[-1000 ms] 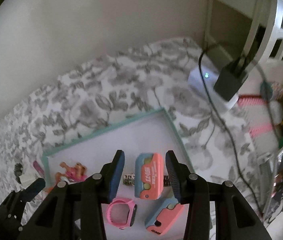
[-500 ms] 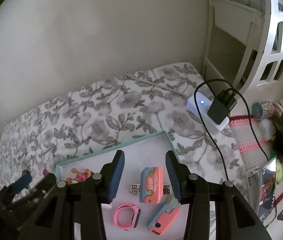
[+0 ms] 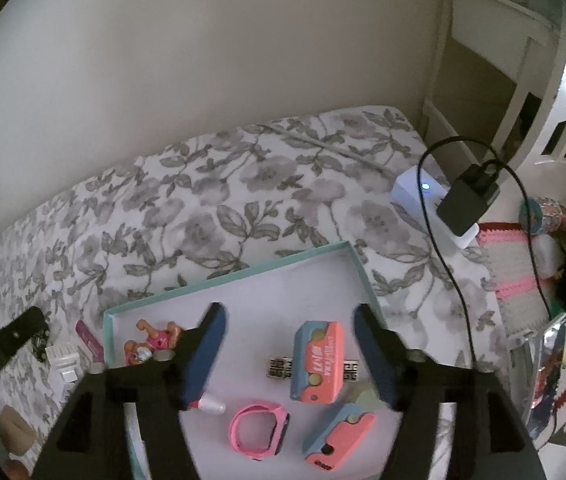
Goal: Organize rigid objects
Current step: 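Move both grippers from the tray back over the object pile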
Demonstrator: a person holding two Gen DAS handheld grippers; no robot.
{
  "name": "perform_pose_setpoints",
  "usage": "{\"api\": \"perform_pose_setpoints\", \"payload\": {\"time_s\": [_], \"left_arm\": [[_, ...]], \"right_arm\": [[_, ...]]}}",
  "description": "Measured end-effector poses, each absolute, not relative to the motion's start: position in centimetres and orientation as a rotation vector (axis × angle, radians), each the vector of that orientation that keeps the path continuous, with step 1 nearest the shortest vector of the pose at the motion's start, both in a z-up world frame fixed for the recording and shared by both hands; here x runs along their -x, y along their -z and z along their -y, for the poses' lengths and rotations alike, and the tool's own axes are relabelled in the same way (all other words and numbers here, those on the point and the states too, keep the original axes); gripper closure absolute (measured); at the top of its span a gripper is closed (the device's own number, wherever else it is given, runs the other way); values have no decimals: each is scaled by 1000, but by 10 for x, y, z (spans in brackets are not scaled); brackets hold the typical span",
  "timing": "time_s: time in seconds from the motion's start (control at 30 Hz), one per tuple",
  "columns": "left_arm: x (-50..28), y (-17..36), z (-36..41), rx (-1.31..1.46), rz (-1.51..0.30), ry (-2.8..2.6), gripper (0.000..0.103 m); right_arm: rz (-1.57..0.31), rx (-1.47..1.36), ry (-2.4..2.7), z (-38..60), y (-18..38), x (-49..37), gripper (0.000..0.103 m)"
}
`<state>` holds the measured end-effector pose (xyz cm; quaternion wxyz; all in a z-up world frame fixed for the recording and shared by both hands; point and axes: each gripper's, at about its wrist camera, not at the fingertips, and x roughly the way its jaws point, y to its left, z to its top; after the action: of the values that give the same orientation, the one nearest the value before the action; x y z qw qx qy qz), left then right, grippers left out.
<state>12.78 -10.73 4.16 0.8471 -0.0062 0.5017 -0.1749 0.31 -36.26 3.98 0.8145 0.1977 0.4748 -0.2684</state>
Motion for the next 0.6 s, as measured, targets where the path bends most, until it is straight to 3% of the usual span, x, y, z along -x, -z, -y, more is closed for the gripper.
{"api": "perform_pose_setpoints", "payload": {"time_s": [0.3, 0.47, 0.6], "left_arm": [[-148, -47, 65, 92, -1030, 285, 1], [-157, -46, 37, 109, -1025, 220, 1], [-163, -45, 11, 131, -1024, 170, 1]], "right_arm": [[-1033, -395, 499, 336, -28, -23, 11], [-1041, -366, 448, 310, -25, -38, 10], [-1050, -362, 357, 281, -22, -52, 4]]}}
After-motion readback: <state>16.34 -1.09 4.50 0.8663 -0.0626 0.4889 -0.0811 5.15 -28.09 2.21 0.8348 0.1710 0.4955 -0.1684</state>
